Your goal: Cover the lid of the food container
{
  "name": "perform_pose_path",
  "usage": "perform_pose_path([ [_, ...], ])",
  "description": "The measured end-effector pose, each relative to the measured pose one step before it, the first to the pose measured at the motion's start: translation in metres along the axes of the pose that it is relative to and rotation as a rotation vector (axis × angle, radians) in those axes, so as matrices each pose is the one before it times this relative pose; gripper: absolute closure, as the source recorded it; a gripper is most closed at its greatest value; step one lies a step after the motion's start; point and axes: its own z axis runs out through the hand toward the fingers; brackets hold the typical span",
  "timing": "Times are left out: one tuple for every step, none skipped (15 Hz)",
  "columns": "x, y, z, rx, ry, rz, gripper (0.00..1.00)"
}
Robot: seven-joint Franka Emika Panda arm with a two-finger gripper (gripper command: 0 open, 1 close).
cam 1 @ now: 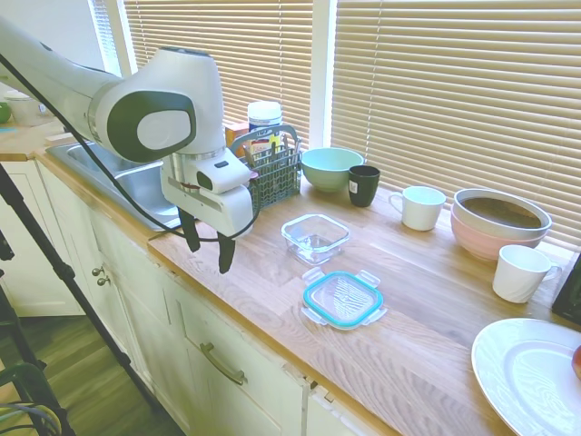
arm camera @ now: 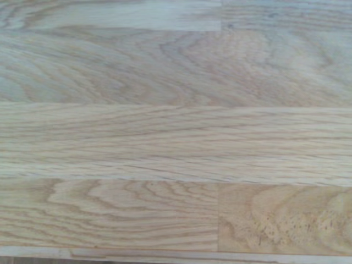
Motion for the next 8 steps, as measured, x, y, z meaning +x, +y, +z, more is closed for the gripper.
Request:
perform_pose_path([
  [0.00006, 0.00005, 0.00052, -0.00214, 0.00057, -0.00168, 0.00],
  [0.00017, 0.00030, 0.00011, -0.00424, 0.00347, -0.00359, 0.00],
  [0.00050, 0.00057, 0.00009, -0.00413, 0.00333, 0.00263, 0.00],
  [0.00096, 0.00092, 0.00004, -0.00217, 0.00177, 0.00630, 0.00],
  [0.00202, 0.00186, 0.00002, -0.00051, -0.00001, 0.00661, 0.00],
  [0.00345, 0.00311, -0.00018, 0.00143, -0.00101, 0.01069, 0.00],
  [0.00534, 0.00486, -0.00071, 0.00525, -0.00318, 0.01295, 0.00],
  [0.00678, 0.00633, -0.00135, 0.00787, -0.00408, 0.00888, 0.00],
])
